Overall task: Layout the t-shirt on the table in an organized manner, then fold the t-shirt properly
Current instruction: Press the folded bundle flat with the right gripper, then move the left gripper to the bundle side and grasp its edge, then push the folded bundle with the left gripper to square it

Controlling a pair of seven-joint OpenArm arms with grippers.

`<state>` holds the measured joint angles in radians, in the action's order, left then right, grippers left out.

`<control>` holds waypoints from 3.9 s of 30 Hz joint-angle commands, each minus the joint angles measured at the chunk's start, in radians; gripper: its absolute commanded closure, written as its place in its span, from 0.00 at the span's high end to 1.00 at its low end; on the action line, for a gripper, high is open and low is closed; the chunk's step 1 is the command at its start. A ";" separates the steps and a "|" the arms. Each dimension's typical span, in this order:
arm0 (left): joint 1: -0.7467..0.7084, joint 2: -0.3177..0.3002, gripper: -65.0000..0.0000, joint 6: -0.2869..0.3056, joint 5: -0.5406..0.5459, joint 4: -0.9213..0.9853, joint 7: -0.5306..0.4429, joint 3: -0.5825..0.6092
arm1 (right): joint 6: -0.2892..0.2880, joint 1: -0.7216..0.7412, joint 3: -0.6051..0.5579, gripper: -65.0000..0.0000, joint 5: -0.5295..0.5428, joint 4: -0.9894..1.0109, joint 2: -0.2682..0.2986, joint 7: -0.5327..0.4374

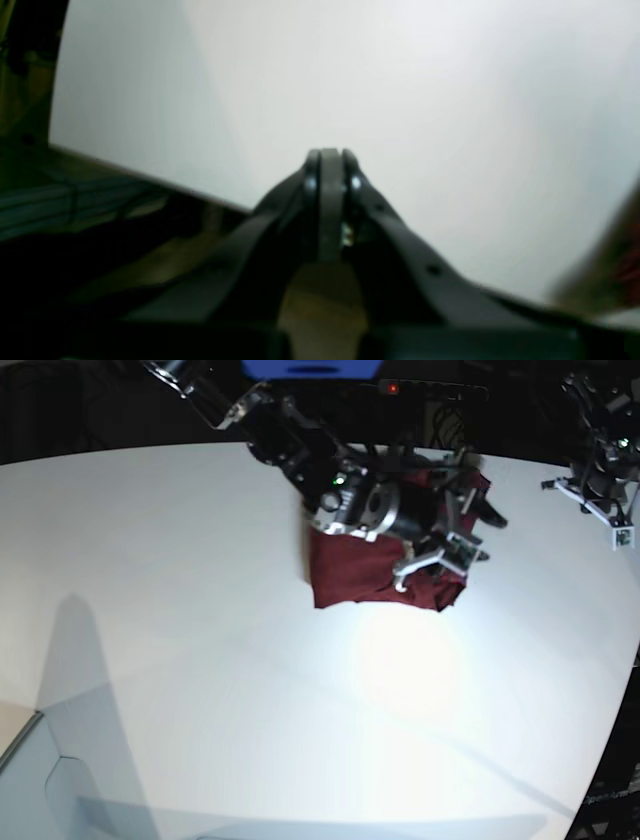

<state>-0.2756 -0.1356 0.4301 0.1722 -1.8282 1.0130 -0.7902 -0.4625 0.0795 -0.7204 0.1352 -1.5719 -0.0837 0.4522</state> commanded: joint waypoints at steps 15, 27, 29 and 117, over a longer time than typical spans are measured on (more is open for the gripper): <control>0.272 0.014 0.66 -0.014 0.241 0.018 -0.038 0.274 | 0.000 -0.120 0.470 0.45 0.010 -0.051 0.155 -0.019; 0.332 0.060 0.66 -0.006 0.126 0.242 -0.043 0.389 | 0.000 -0.171 0.582 0.45 0.010 -0.092 0.157 -0.014; 0.332 0.061 0.66 -0.006 0.126 0.247 -0.043 0.389 | 0.000 -0.171 0.586 0.45 0.010 -0.092 0.157 -0.013; 0.144 -0.039 0.94 -0.004 0.474 0.275 -0.052 0.487 | 0.000 -0.206 0.732 0.54 0.007 -0.078 0.204 -0.010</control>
<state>-0.1375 -0.1658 0.4210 0.6331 -1.5398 0.9691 -0.3008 -0.4622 -0.1371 0.0082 0.1314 -1.6279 0.1158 0.4671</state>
